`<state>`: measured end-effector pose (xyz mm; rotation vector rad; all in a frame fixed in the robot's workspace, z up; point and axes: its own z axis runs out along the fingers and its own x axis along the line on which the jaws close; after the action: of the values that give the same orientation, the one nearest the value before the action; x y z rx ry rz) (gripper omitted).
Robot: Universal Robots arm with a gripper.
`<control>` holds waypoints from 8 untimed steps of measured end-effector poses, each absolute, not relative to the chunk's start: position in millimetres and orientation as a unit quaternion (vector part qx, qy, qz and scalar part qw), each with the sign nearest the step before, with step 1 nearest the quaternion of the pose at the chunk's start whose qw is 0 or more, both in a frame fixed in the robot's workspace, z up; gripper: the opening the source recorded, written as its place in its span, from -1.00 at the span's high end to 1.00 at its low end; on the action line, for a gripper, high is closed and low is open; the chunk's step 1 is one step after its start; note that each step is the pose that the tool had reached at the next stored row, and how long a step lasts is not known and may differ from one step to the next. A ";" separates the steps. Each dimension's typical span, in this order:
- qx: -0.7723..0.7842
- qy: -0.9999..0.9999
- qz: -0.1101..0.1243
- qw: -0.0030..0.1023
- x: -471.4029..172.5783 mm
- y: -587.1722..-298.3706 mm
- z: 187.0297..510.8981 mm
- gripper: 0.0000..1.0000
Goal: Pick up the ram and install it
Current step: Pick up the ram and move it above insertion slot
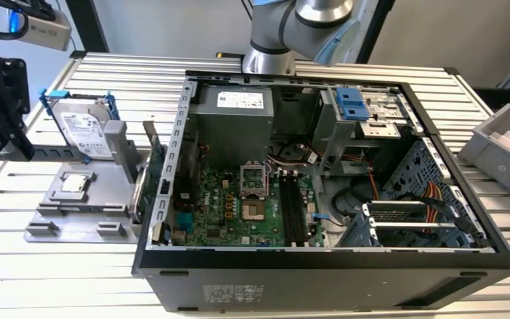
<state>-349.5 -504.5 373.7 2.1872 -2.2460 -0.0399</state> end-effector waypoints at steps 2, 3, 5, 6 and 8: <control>0.698 -0.716 -0.013 0.003 -347.8 -504.5 373.8 1.00; 0.698 -0.716 -0.013 0.003 -345.8 -504.5 373.7 1.00; 0.698 -0.716 -0.013 0.003 -339.5 -504.5 373.7 1.00; 0.698 -0.716 -0.013 0.003 -336.2 -504.5 373.6 1.00; 0.698 -0.716 -0.013 0.003 -330.7 -504.5 373.7 1.00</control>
<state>-330.7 -504.5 373.7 2.1873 -2.2456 -0.0403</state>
